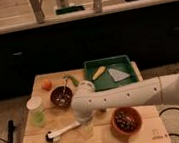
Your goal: Wipe table surface with brush
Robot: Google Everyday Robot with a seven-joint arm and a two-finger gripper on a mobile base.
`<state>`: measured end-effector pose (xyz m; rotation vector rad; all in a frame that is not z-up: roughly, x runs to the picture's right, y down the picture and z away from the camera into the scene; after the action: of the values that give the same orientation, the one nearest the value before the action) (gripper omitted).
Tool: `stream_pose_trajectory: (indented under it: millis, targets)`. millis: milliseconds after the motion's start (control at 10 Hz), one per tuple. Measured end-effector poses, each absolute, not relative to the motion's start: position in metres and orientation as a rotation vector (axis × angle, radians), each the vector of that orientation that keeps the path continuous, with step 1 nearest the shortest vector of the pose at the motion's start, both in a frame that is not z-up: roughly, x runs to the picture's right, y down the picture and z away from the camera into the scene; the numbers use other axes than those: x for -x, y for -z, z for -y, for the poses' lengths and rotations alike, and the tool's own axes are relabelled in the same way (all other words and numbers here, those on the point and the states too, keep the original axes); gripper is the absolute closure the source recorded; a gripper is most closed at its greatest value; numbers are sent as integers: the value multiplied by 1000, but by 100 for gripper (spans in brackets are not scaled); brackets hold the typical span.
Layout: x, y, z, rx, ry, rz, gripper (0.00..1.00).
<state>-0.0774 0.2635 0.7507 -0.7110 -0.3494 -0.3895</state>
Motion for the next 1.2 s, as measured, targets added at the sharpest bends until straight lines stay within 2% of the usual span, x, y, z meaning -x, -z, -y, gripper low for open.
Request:
stream_pose_trajectory:
  millis: [900, 1000, 1200]
  targets:
    - [111, -789, -279, 777, 438, 331, 20]
    - [112, -793, -280, 775, 440, 324, 23]
    - [114, -799, -282, 769, 438, 314, 43]
